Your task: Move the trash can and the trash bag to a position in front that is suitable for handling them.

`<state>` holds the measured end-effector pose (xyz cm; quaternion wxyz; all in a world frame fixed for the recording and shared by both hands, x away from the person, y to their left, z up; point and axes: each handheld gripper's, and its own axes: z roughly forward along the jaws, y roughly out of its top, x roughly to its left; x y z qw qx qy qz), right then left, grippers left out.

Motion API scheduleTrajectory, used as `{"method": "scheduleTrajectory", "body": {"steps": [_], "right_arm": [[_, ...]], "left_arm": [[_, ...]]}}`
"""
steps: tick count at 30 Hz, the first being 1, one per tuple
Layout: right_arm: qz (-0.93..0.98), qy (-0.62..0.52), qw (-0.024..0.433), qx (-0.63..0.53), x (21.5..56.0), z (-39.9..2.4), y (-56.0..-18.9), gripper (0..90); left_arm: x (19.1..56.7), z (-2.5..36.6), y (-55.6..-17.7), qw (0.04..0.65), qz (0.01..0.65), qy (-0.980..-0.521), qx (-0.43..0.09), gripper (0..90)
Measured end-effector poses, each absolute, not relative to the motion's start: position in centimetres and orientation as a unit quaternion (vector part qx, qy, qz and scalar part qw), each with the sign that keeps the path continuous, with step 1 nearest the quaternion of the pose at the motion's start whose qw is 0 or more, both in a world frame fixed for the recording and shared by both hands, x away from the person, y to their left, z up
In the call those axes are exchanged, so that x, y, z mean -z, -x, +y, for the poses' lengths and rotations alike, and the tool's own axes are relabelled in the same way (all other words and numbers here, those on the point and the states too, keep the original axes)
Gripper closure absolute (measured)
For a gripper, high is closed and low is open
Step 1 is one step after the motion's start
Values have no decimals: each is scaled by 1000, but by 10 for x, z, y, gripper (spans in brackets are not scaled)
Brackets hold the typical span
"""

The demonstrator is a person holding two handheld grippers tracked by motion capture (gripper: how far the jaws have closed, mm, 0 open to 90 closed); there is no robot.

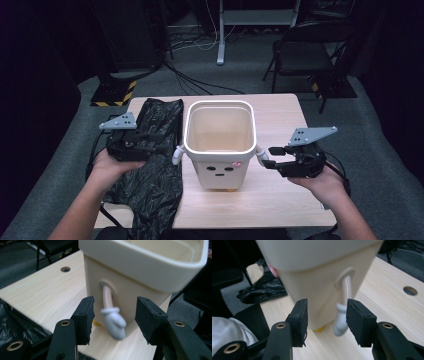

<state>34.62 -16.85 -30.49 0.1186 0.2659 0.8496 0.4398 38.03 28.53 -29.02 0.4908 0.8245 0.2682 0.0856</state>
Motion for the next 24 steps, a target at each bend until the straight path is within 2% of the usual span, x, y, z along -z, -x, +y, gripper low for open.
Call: {"method": "scheduleTrajectory", "body": {"steps": [9,20,24], "right_arm": [[860,-226,111,-444,282,-157,-348,555],[851,-206,113,-469,255,-159,-347,569],[852,-192,110,-475,248,-156,-348,581]], "left_arm": [[270,268,-398,482,250,-831,-119,488],[249,259,-418,505,265,-816,-96,566],[243,251,-428,508,262,-814,-101,556]]}}
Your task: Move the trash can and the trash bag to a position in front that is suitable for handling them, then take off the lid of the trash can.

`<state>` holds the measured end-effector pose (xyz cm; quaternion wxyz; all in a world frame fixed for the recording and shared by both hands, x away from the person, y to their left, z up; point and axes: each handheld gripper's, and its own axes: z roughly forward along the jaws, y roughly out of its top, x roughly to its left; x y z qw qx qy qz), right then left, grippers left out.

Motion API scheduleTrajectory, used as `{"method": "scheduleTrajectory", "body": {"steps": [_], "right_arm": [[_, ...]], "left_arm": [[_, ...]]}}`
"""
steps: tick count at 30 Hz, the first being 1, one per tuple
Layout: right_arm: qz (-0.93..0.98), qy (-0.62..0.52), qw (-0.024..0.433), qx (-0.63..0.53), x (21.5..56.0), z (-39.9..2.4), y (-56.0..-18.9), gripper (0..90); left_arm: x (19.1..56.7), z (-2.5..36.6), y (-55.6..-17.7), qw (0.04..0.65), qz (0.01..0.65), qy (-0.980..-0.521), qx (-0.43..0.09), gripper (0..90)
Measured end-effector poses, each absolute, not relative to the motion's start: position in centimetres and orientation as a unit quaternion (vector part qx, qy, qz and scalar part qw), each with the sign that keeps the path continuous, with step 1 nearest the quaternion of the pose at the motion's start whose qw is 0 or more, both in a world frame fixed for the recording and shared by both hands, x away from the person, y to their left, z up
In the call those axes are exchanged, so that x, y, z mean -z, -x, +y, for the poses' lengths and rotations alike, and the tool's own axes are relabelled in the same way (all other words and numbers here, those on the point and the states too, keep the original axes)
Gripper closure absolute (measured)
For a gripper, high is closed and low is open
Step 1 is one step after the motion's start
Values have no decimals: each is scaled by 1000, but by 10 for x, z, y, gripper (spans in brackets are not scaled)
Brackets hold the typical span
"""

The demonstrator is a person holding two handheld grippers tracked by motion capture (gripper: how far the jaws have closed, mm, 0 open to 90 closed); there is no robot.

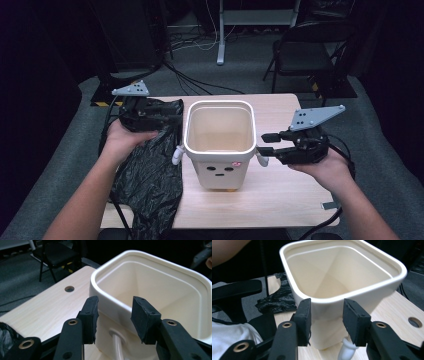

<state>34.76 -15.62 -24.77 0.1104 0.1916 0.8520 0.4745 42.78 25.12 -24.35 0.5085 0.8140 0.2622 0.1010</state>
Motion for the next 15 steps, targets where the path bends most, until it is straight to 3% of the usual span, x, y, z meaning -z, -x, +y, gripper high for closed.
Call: {"method": "scheduleTrajectory", "body": {"steps": [10,15], "right_arm": [[857,-157,99,-481,234,-142,-348,592],[863,-145,90,-476,237,-135,-350,614]], "left_arm": [[238,234,-448,502,252,-820,-112,540],[242,225,-457,491,248,-828,-107,574]]}}
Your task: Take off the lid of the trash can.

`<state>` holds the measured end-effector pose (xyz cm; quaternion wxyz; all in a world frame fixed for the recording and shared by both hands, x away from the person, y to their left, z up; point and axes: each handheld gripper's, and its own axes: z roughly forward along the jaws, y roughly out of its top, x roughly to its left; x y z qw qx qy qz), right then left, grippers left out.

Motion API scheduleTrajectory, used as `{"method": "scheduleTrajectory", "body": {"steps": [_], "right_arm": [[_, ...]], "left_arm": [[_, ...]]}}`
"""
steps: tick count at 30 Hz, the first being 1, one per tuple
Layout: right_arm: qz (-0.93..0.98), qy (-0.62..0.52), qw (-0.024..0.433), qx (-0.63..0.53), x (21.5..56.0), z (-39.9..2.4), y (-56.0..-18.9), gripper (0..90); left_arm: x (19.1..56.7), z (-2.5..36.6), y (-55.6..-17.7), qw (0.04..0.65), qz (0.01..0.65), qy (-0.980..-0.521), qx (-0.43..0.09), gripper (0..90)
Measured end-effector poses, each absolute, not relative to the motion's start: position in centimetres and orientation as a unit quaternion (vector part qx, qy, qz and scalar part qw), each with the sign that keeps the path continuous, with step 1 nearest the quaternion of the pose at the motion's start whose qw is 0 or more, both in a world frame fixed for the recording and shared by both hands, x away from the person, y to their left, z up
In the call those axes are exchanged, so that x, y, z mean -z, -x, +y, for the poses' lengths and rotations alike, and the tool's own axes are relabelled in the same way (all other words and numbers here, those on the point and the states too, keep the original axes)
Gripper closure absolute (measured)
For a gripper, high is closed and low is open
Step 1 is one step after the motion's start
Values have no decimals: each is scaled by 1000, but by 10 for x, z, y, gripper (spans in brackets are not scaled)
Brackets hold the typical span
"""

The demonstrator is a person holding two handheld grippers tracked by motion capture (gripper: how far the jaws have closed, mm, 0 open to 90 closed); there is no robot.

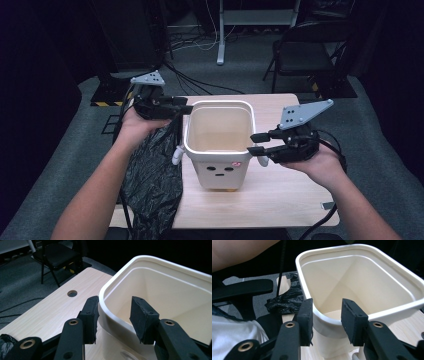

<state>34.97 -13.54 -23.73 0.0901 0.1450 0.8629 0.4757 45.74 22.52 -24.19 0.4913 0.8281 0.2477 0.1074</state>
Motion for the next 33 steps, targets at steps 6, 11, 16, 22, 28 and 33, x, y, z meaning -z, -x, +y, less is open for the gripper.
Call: {"method": "scheduleTrajectory", "body": {"steps": [6,11,16,22,28,33], "right_arm": [[868,-134,81,-472,240,-125,-351,636],[873,-126,74,-465,242,-116,-352,652],[881,-119,74,-453,245,-108,-350,672],[882,-118,78,-449,246,-104,-349,689],[886,-103,72,-446,245,-95,-350,703],[890,-90,62,-442,244,-83,-353,703]], "left_arm": [[247,219,-469,483,250,-832,-107,598],[249,216,-475,479,252,-834,-104,624],[252,206,-479,471,247,-840,-106,656],[254,198,-481,460,245,-846,-109,684],[255,197,-483,461,249,-845,-108,699],[254,195,-482,456,250,-846,-116,722]]}}
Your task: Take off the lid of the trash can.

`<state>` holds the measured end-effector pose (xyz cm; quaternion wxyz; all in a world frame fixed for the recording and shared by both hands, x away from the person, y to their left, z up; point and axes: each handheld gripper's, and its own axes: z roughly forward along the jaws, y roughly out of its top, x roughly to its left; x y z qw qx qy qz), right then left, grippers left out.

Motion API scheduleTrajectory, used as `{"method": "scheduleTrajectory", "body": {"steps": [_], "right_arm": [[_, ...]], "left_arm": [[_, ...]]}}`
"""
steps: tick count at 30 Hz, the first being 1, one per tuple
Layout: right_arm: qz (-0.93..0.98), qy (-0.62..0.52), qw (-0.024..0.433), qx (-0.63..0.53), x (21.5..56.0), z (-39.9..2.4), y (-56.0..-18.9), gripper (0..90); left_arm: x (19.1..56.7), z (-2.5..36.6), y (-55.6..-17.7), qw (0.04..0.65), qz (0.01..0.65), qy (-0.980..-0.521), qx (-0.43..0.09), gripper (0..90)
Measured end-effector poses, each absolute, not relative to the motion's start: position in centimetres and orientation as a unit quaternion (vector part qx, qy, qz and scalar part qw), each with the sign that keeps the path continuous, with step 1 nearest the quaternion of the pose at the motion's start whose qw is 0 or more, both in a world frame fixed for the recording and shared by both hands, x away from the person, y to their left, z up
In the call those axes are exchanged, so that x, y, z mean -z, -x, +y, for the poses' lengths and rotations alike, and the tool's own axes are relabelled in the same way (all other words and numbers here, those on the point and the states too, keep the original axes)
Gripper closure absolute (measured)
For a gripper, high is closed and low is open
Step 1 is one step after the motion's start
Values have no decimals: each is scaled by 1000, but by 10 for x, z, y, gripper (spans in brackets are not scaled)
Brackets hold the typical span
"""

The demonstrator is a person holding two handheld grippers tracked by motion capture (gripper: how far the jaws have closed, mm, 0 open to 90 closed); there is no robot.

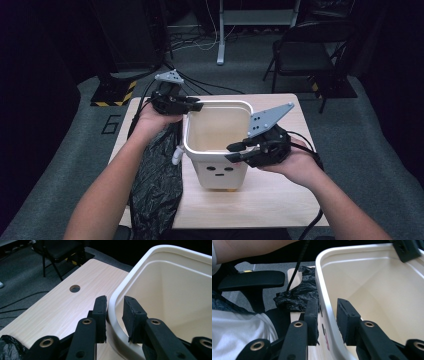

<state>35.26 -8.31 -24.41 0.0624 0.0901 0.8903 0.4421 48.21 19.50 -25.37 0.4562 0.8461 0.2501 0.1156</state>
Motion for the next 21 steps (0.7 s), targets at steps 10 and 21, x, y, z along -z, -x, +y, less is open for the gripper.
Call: {"method": "scheduleTrajectory", "body": {"steps": [10,21], "right_arm": [[895,-67,51,-437,240,-62,-357,724],[904,-57,28,-423,239,-48,-367,799]], "left_arm": [[253,192,-483,451,253,-847,-124,757],[253,192,-482,448,249,-849,-128,765]]}}
